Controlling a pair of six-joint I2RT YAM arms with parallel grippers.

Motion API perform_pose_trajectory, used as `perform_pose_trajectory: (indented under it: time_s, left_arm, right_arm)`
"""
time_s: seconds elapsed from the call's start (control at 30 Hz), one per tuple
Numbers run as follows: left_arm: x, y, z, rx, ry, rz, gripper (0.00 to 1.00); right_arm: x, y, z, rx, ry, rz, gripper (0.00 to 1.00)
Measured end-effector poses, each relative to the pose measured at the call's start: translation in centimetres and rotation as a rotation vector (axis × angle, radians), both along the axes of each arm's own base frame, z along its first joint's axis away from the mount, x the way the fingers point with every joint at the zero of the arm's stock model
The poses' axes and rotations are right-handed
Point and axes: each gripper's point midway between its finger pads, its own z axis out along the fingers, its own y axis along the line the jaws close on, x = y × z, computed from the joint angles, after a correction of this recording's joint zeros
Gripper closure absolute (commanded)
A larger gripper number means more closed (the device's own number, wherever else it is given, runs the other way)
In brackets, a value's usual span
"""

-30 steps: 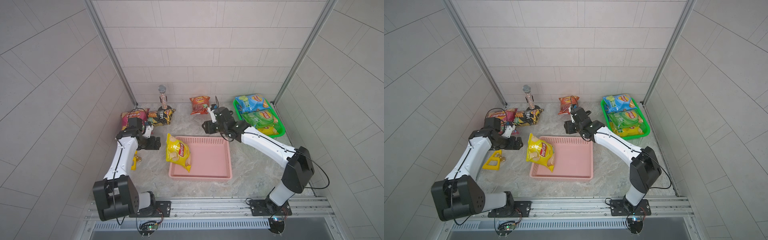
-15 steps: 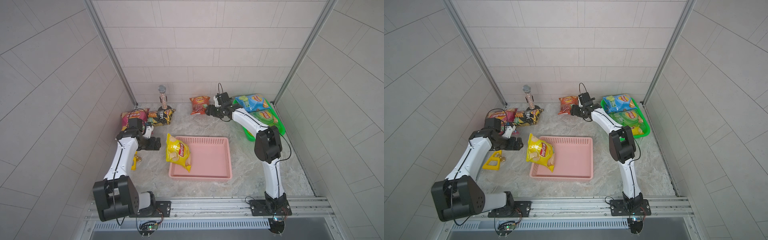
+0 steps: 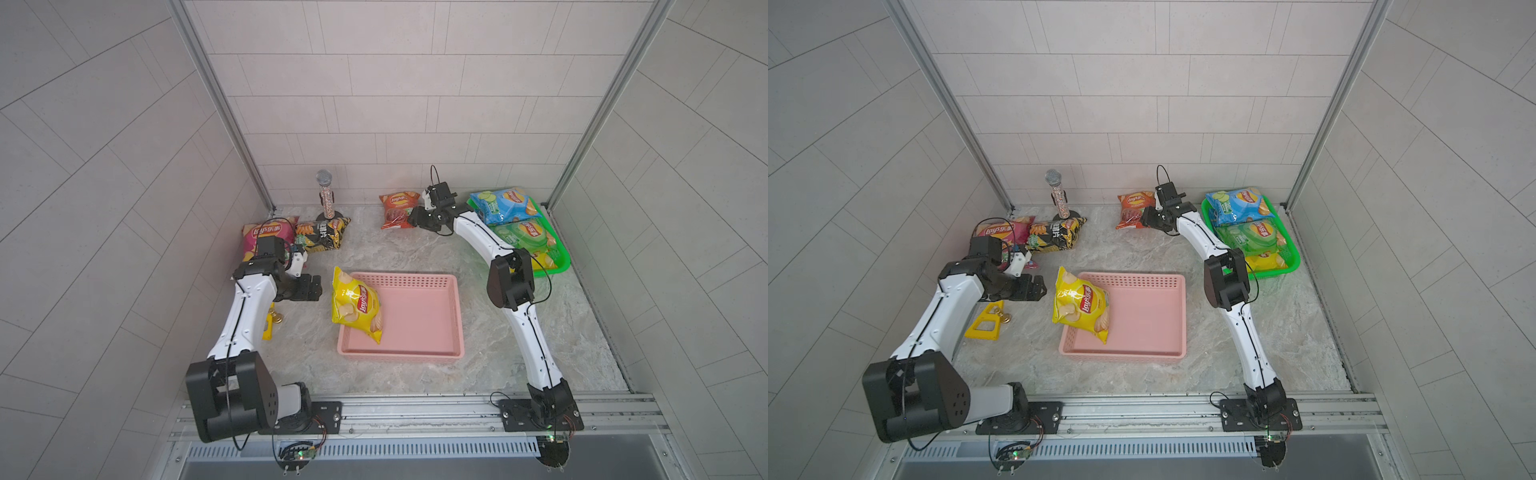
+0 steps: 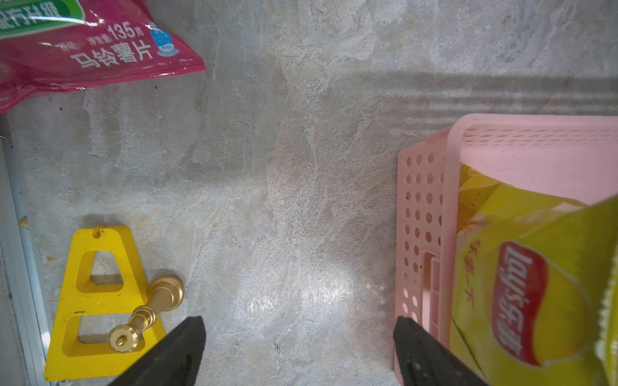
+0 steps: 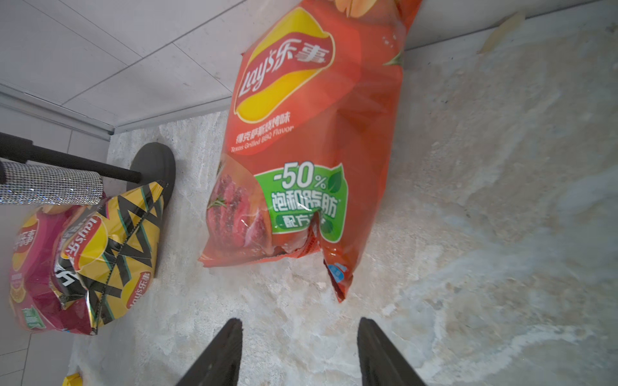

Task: Put the potato chips into the basket
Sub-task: Pick up the potato chip from the center of the board.

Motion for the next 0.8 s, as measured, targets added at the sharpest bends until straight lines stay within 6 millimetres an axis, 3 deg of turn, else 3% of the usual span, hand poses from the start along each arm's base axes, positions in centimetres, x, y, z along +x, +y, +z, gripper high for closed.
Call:
perform_pose_trajectory:
  time_s: [0.27,0.63,0.8]
  left_arm:
    - [0.0,0.0,0.0,0.0,0.0,0.0,0.05]
    - [0.0,0.0,-0.1,0.0,0.003,0.0,0.05]
    - [0.0,0.0,-0.2,-0.001,0.008,0.0,0.05]
  right_arm:
    - [1.1,0.2,-0.5,-0.029,-0.036,0.021,0.39]
    - [2.0,-0.8,-4.1,-0.132,-0.041,0.016,0.4]
    - [2.3,-1.1,-4.8,-0.157,-0.046,0.011,0.4]
